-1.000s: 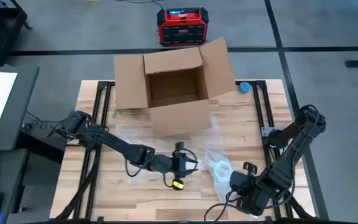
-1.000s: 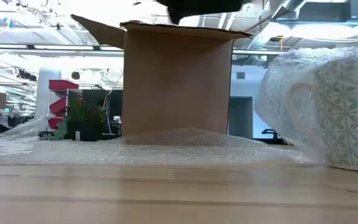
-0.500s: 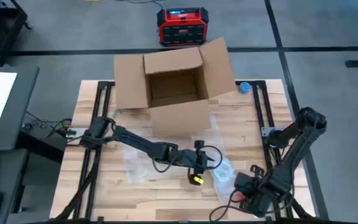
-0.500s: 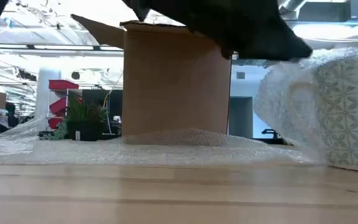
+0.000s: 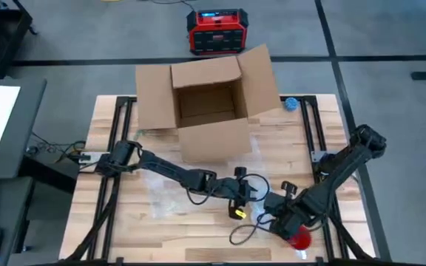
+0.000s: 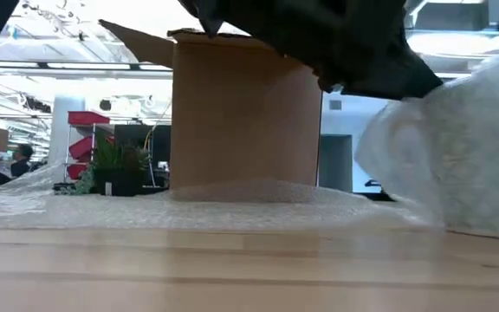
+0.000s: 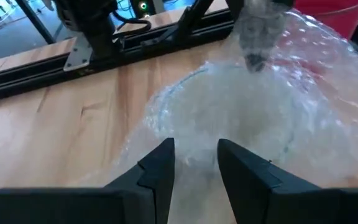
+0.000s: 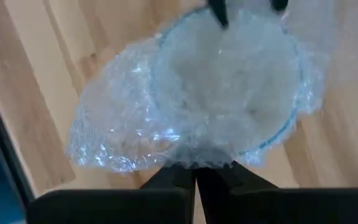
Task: Wrap mug
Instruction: Wrap the green patterned mug into the bubble wrap
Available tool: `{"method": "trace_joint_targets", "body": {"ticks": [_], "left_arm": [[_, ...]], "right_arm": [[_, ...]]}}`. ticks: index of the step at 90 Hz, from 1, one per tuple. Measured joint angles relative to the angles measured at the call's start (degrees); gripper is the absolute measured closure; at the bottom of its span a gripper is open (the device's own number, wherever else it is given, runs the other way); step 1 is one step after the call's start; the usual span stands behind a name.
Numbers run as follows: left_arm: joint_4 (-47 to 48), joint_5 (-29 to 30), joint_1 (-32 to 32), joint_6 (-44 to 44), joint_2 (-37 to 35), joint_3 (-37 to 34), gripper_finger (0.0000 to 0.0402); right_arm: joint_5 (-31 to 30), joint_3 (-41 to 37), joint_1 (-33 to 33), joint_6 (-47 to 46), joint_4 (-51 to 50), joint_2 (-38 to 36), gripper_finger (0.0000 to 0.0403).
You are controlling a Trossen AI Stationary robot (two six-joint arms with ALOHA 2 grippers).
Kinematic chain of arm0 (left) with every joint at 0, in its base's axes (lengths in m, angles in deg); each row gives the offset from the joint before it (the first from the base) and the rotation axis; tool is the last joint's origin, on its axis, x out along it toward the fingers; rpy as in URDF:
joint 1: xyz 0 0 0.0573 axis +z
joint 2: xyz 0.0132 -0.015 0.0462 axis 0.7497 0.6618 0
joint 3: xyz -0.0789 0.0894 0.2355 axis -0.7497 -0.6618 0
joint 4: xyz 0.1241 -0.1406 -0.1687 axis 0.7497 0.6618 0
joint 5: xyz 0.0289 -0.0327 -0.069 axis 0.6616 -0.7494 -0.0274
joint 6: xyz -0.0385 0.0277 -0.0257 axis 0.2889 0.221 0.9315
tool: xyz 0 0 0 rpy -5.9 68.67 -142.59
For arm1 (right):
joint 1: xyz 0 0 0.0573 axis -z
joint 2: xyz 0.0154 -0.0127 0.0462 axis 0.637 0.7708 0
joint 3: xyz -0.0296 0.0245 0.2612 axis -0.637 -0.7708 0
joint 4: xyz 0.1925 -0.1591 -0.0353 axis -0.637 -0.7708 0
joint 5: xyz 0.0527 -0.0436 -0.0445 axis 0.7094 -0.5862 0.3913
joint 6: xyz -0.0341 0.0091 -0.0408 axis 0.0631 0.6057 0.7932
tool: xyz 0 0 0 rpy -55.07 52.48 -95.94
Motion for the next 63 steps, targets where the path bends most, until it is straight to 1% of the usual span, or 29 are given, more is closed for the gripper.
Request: {"method": "trace_joint_targets", "body": {"ticks": [12,29,38,46,63], "left_arm": [[0.15,-0.49,-0.13,0.04,0.00,-0.02,0.0295],[0.00,-0.59,-0.13,0.16,0.09,-0.02,0.0295],[-0.07,-0.59,-0.13,0.44,0.09,-0.04,0.0295],[-0.40,-0.56,-0.13,0.61,0.11,-0.09,0.0295],[-0.39,-0.46,-0.26,-0.02,0.11,-0.11,0.0295]], "right_arm": [[0.07,1.00,0.60,1.13,-0.97,0.09,0.0403],[1.31,5.03,0.01,1.51,-0.53,0.11,0.0403],[0.99,5.21,0.46,1.53,0.30,0.09,0.0403],[0.90,3.95,1.80,1.51,1.03,0.08,0.0403],[0.94,-1.55,5.59,2.25,5.95,0.17,0.0403]]}}
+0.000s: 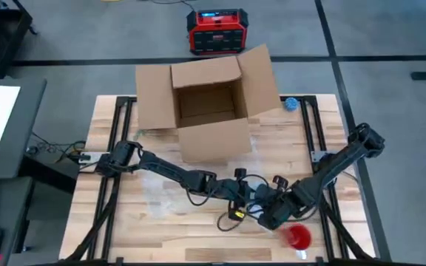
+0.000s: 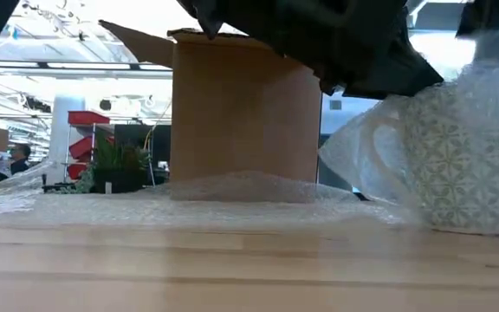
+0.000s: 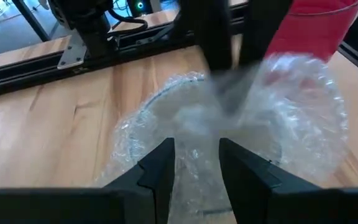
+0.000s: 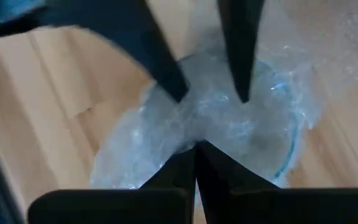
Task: Wrap mug
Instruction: Wrap the green patterned mug into the bubble wrap
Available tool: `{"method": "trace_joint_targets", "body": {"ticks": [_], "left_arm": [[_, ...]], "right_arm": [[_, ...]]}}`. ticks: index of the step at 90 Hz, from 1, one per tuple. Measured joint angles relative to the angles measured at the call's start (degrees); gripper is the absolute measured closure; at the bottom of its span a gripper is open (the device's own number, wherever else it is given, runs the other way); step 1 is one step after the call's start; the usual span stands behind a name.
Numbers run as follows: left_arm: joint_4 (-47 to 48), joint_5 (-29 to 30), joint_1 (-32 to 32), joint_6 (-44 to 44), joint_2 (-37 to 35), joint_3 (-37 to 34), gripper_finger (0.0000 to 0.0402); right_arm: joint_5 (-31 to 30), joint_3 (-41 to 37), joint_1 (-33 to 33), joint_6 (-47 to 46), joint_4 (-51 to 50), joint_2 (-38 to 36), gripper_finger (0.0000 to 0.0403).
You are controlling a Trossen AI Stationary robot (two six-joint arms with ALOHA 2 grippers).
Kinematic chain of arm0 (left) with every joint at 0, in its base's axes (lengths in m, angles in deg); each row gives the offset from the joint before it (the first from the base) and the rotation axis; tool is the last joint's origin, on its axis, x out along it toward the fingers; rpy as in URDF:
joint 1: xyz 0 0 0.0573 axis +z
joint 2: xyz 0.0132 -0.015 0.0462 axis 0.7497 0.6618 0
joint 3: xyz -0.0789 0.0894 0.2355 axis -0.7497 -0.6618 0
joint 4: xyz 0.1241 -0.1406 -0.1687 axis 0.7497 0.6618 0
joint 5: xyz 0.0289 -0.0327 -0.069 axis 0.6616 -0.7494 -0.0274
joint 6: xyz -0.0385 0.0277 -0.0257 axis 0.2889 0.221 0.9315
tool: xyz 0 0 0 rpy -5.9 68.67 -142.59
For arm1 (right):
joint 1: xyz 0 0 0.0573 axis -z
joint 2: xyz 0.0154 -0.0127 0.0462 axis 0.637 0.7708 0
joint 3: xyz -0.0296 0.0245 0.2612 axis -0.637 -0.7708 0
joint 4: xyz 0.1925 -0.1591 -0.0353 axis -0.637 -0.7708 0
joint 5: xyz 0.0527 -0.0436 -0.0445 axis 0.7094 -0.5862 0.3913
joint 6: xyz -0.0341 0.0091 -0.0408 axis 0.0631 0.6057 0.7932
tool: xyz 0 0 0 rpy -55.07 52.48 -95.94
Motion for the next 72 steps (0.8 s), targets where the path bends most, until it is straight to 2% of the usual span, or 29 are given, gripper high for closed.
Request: {"method": "trace_joint_targets", "body": {"ticks": [21,30,46,72], "left_arm": [[9.39,3.35,-1.43,-1.53,-4.64,-0.11,0.0295],[11.28,3.46,-1.87,-1.51,-6.49,-0.11,0.0295],[6.79,2.75,-2.10,-1.52,-4.94,0.00,0.0295],[5.53,3.43,-0.91,1.15,-2.58,0.00,0.0295]], "right_arm": [[2.64,-6.65,3.95,0.23,3.21,-0.31,0.0403],[4.38,-7.08,5.16,1.44,3.79,-0.22,0.0403],[4.57,-4.26,5.94,4.04,2.25,-0.26,0.0403],[4.44,3.14,5.22,3.28,-5.59,-0.34,0.0403]]}}
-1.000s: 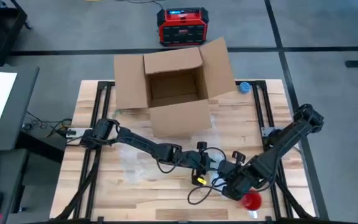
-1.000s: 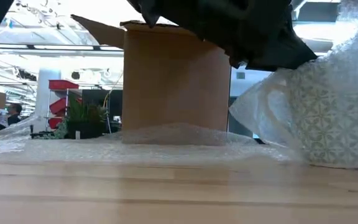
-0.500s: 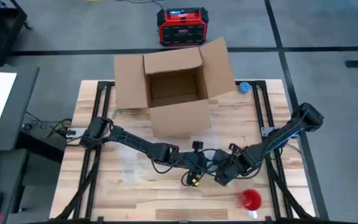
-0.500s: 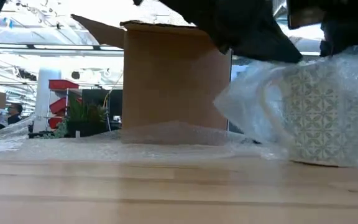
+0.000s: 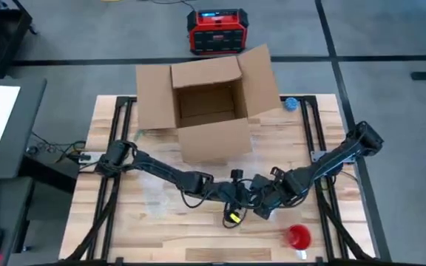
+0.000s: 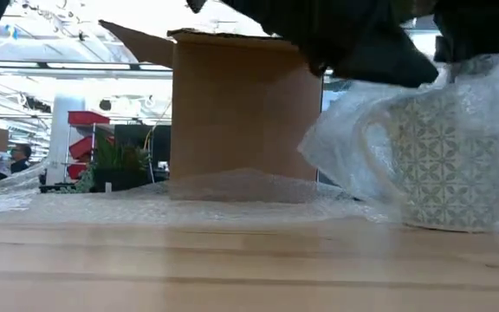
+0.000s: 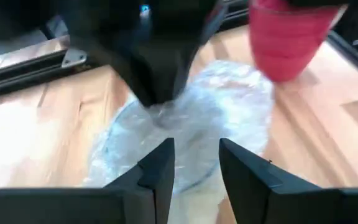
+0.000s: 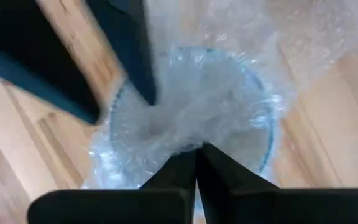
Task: Wrap mug
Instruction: Wrap the green patterned mug into the bubble wrap
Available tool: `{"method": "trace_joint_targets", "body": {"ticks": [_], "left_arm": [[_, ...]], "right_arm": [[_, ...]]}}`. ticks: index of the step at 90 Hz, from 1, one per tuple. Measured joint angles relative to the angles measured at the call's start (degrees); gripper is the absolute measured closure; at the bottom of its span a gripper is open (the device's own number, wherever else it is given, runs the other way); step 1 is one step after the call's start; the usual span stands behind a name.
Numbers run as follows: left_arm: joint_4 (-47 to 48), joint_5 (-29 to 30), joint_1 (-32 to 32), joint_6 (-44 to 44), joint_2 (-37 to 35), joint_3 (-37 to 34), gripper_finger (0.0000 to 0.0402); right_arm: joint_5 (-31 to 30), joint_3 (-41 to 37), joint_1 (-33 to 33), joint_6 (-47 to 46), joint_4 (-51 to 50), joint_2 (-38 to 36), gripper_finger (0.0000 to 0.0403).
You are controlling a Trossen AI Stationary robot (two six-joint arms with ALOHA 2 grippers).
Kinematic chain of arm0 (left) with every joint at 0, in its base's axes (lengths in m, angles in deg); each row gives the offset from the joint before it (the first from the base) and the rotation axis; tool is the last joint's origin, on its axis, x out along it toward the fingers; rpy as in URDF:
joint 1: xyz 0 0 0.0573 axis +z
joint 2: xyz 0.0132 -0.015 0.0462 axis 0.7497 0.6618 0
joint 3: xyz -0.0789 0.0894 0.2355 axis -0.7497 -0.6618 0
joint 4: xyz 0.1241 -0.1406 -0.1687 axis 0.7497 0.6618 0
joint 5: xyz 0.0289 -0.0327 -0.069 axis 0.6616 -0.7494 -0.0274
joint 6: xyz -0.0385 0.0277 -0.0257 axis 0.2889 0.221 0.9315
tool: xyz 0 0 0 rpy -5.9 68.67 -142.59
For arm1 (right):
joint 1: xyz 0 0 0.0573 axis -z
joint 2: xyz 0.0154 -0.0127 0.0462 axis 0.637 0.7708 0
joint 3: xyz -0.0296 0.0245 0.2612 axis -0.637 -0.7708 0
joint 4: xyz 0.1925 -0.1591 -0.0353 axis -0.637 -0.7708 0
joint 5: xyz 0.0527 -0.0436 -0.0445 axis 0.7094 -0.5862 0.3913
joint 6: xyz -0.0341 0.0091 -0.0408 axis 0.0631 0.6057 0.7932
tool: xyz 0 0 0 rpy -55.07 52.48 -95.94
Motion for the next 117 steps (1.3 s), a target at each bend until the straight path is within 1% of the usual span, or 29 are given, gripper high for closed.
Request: {"method": "trace_joint_targets", "body": {"ticks": [19,31,39,46,51,64,73,80,87,98,117], "left_arm": [[0.25,0.20,0.61,1.49,0.18,-0.02,0.0295],[0.41,0.27,0.73,1.67,0.18,-0.02,0.0295],[0.42,0.31,0.71,1.67,0.18,-0.02,0.0295],[0.59,0.31,0.65,1.67,0.18,-0.02,0.0295],[1.03,0.35,0.43,1.67,-0.02,-0.02,0.0295],[6.84,0.98,-0.42,1.65,-1.81,-0.07,0.0295],[10.33,2.44,-1.22,1.56,-2.53,-0.01,0.0295],[11.28,4.39,-1.87,0.40,-2.44,-0.07,0.0295],[11.68,5.81,-2.01,-0.32,-2.76,-0.08,0.0295],[13.27,6.28,-2.25,-0.24,-4.01,-0.17,0.0295],[16.55,8.08,-2.81,0.71,-7.99,-0.21,0.0295]], "right_arm": [[-0.35,5.36,-1.55,-0.17,-2.98,-0.09,0.0403],[-5.33,6.79,-2.80,0.05,-2.78,-0.18,0.0403],[-5.55,6.56,-2.38,0.29,-2.78,0.31,0.0403],[-5.22,4.40,-1.23,0.31,-1.49,1.14,0.0403],[-3.52,1.57,-0.19,0.33,0.17,1.30,0.0403],[-0.63,-6.67,2.43,1.63,9.41,1.07,0.0403],[2.67,-10.35,4.48,3.53,13.92,0.88,0.0403],[3.55,-11.67,5.48,4.61,15.85,0.93,0.0403],[3.89,-11.76,6.10,5.16,15.50,0.86,0.0403],[4.21,-10.90,5.85,5.91,13.83,0.91,0.0403],[3.42,-5.54,3.89,6.25,6.79,0.36,0.0403]]}}
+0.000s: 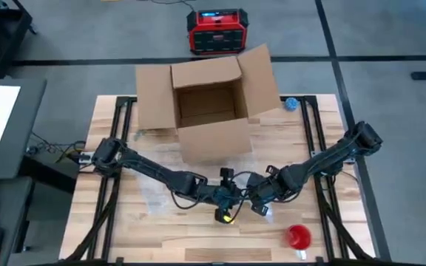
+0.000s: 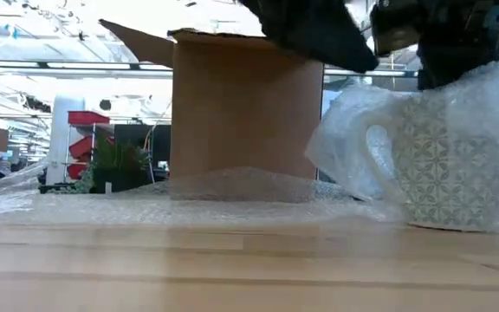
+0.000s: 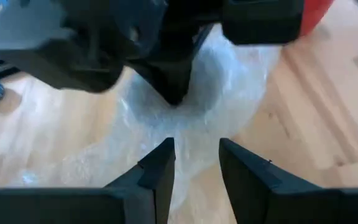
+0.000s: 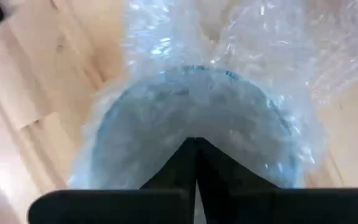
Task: Wrap mug
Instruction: Wrap the green patterned mug into the bubble wrap
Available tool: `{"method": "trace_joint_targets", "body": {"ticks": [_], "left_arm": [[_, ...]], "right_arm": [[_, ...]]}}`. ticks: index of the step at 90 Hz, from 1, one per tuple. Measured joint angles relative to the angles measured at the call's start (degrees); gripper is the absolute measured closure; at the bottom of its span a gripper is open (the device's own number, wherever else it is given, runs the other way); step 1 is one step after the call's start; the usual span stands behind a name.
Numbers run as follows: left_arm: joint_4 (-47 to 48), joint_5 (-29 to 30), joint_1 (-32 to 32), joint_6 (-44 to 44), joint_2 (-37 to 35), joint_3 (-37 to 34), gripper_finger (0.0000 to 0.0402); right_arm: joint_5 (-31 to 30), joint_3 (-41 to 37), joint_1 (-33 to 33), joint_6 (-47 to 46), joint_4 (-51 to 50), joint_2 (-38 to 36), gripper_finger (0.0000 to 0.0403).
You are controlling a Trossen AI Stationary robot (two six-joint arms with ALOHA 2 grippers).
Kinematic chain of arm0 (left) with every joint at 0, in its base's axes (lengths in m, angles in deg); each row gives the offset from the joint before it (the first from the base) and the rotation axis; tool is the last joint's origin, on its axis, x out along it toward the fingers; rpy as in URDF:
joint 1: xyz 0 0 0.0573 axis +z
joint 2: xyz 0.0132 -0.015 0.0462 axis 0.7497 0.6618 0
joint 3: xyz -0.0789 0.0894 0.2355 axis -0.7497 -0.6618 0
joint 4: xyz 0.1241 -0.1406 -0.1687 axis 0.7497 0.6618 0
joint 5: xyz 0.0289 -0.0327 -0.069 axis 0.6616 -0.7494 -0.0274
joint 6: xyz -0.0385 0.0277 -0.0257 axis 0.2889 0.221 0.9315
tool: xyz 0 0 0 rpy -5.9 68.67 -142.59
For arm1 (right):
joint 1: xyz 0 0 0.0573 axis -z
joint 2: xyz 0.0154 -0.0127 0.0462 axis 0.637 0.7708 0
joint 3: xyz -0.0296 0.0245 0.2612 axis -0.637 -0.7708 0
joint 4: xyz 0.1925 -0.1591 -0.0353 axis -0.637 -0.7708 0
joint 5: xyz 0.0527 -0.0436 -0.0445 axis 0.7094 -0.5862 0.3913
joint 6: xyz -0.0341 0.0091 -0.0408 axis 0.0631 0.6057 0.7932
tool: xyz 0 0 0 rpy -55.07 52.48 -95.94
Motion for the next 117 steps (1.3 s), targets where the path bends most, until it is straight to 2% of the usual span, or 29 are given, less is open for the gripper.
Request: {"method": "trace_joint_targets", "body": {"ticks": [14,30,52,74,83,95,108,117], "left_arm": [[-1.56,1.06,0.14,0.31,-2.52,-2.34,0.0295],[-1.60,1.54,0.34,0.29,-2.88,-3.90,0.0295],[6.17,4.12,-0.57,2.38,-6.22,-4.10,0.0295],[17.01,8.76,-3.64,9.02,-11.59,-4.10,0.0295],[19.27,10.85,-5.69,10.94,-12.46,-4.10,0.0295],[20.79,11.76,-8.39,12.56,-12.42,-4.10,0.0295],[22.26,12.19,-10.90,15.45,-12.42,-4.10,0.0295],[22.90,14.95,-12.60,16.44,-12.42,-4.10,0.0295]], "right_arm": [[-3.53,4.45,-2.68,-0.46,-4.23,-0.58,0.0403],[-8.08,8.79,-5.19,-0.30,-3.81,-1.18,0.0403],[-8.83,4.91,-1.66,-0.34,-1.69,1.02,0.0403],[-0.60,-3.85,3.75,1.72,6.25,3.62,0.0403],[1.22,-4.83,4.45,3.10,7.25,3.74,0.0403],[1.31,-1.03,4.05,5.13,1.53,3.09,0.0403],[0.31,7.57,1.97,7.58,-8.18,1.41,0.0403],[-1.15,13.04,-0.79,9.06,-14.06,1.16,0.0403]]}}
